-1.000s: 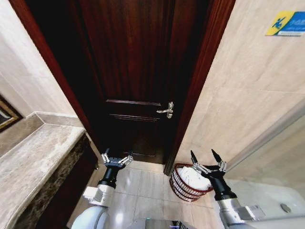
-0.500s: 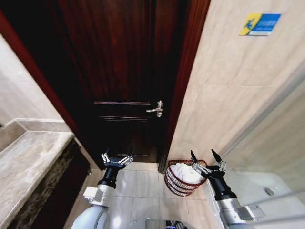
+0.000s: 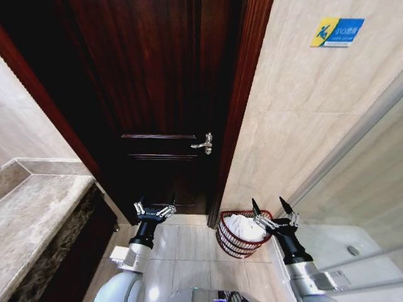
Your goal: Discard the used towel into the hamper.
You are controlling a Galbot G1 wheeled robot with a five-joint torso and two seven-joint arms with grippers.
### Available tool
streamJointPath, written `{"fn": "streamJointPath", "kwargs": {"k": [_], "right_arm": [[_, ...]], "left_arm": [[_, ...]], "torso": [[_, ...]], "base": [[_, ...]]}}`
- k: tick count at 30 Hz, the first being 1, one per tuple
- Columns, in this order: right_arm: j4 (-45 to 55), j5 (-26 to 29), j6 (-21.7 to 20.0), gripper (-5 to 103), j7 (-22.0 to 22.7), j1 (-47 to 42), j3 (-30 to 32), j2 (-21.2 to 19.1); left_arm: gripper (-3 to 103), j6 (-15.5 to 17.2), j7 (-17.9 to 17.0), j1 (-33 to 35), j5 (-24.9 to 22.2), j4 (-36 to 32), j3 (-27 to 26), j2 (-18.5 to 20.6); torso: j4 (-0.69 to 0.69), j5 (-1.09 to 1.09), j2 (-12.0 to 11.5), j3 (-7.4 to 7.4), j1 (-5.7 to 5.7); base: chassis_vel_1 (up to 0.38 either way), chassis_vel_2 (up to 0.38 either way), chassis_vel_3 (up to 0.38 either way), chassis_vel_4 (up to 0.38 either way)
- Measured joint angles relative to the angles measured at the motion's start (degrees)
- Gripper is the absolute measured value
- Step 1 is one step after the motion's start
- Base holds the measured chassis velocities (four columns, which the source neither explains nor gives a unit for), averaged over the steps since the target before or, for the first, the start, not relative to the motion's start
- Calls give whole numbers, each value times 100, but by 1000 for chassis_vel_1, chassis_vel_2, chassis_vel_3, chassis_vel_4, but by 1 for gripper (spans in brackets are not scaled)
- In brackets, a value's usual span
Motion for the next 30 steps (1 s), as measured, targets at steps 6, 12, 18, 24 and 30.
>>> {"fn": "streamJointPath", "kwargs": {"k": [6, 12, 18, 24, 30], "right_arm": [[0, 0, 0, 100, 0, 0, 0, 0], [-1, 0, 0, 100, 0, 0, 1, -1], [0, 0, 0, 100, 0, 0, 1, -1], [0, 0, 0, 100, 0, 0, -1, -1], [0, 0, 0, 100, 0, 0, 0, 0]], "left_arm": [[100, 0, 0, 0, 0, 0, 0, 0], [100, 0, 0, 0, 0, 0, 2, -3], [100, 0, 1, 0, 0, 0, 1, -1], [100, 0, 0, 0, 0, 0, 0, 1], [100, 0, 0, 0, 0, 0, 0, 0]], "torso": [[0, 0, 0, 0, 0], [1, 3, 0, 0, 0], [-1, -1, 0, 0, 0], [0, -1, 0, 0, 0], [0, 1, 0, 0, 0]], "base": [[-117, -137, 114, 114], [-126, -108, 131, 128], [-21, -29, 32, 13], [0, 0, 0, 0], [0, 0, 0, 0]]}}
